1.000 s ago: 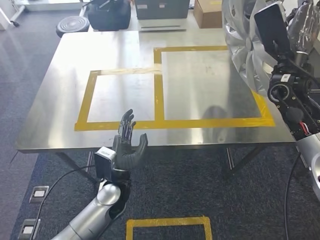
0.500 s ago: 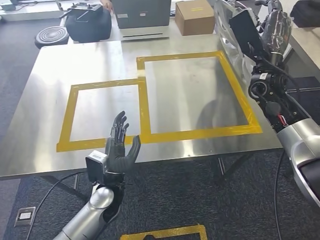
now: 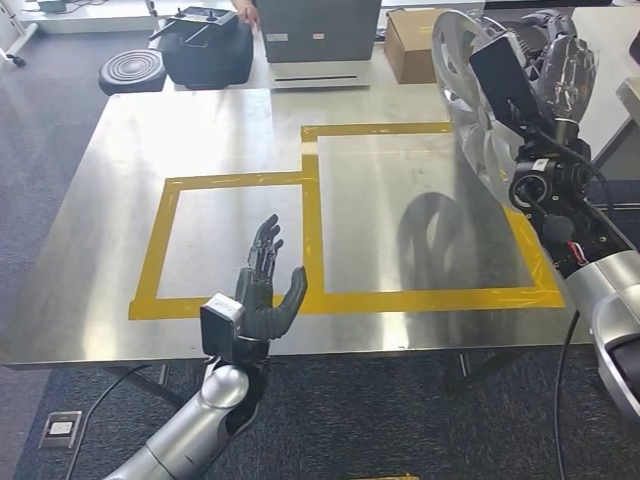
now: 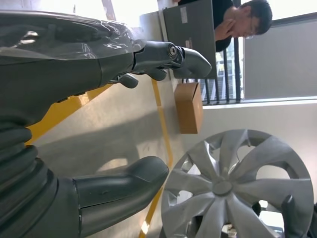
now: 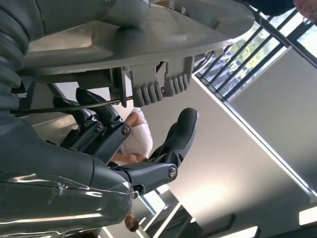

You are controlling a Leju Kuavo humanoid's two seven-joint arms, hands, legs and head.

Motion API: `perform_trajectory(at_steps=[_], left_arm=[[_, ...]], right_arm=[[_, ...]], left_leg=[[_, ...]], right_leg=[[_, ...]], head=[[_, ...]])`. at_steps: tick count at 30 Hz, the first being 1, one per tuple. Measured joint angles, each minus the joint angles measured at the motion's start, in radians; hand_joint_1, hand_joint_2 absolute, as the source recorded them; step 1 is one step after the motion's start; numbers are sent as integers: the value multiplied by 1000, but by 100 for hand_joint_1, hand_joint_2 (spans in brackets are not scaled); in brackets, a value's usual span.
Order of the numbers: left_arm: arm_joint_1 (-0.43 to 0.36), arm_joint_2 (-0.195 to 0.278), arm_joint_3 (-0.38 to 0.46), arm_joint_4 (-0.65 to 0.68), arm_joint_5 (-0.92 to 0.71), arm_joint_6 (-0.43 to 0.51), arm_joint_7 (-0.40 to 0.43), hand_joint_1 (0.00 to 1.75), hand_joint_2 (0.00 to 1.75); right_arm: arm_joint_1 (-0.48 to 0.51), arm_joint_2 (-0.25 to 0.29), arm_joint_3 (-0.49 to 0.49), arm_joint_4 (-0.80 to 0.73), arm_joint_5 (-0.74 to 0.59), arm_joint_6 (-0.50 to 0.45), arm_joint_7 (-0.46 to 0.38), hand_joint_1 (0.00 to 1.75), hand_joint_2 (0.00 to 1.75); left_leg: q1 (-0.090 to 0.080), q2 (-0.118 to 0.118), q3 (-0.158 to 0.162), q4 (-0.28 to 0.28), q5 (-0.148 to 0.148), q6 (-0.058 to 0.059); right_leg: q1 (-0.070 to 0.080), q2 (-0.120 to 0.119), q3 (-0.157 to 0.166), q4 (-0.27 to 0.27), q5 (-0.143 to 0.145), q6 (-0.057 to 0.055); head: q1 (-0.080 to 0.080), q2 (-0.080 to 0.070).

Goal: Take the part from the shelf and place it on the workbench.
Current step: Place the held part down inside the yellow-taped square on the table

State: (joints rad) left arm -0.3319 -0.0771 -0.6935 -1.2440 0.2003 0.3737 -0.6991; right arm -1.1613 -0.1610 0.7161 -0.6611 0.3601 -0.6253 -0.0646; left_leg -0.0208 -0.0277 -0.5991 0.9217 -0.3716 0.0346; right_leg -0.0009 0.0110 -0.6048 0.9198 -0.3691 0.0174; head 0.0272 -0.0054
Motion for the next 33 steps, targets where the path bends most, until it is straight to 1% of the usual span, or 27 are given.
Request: perform_trajectory(at_steps=[1, 4, 5, 13, 17, 22, 25, 29, 33], left_arm=[[-1, -1, 0, 1, -5, 2, 0, 0, 175], [-4, -2, 0, 6, -9, 2, 0, 0, 175], [-4, -2, 0, 7, -9, 2, 0, 0, 175], [-4, -2, 0, 15, -10, 1, 0, 0, 175], [-3, 0, 0, 15, -12, 1, 0, 0, 175], [2, 2, 3, 14, -9, -6, 0, 0, 175], [6, 4, 7, 13, -9, -2, 0, 0, 175], [17, 11, 16, 7, 2, -4, 0, 0, 175], [18, 15, 25, 5, 23, -15, 0, 0, 175]], right_arm=[[2, 5, 2, 2, 0, 2, -4, 175, 175], [10, 17, 6, 8, 2, 6, -8, 175, 175], [13, 21, 7, 10, 2, 6, -8, 175, 175], [32, 39, 11, 22, 7, 29, -19, 175, 175], [45, 58, 22, 31, 17, 37, -28, 175, 175], [69, 92, 34, 47, 10, 67, -87, 175, 175], [100, 117, 46, 50, 4, 104, -110, 175, 175], [159, 150, 73, 48, -14, 177, -114, 175, 175], [206, 174, 102, 49, -35, 204, -121, 175, 175]], left_leg=[[-1, 0, -3, 2, -2, -2], [-1, 1, -6, 4, -4, -2], [-1, 1, -7, 3, -3, -2], [2, 3, -6, -9, -2, -4], [5, 3, -6, -10, -1, -8], [5, 3, -5, -10, 0, -10], [5, 3, -4, -10, 0, -10], [5, 2, -2, -10, -1, -11], [4, 2, -2, -10, -1, -11]], right_leg=[[0, 1, 3, 2, 4, -2], [-1, 5, -1, 2, 6, 3], [-1, 5, -2, 2, 6, 2], [3, 7, -6, 2, 3, -8], [3, 7, -5, 3, 4, -9], [3, 6, -4, 3, 5, -10], [3, 6, -2, 2, 4, -10], [3, 4, 0, 2, 4, -11], [3, 3, 1, 2, 4, -11]], head=[[-2, 0], [-14, 0], [-16, 0], [-29, 0], [-31, 0], [-31, 0], [-30, 0], [-29, 0], [-27, 0]])
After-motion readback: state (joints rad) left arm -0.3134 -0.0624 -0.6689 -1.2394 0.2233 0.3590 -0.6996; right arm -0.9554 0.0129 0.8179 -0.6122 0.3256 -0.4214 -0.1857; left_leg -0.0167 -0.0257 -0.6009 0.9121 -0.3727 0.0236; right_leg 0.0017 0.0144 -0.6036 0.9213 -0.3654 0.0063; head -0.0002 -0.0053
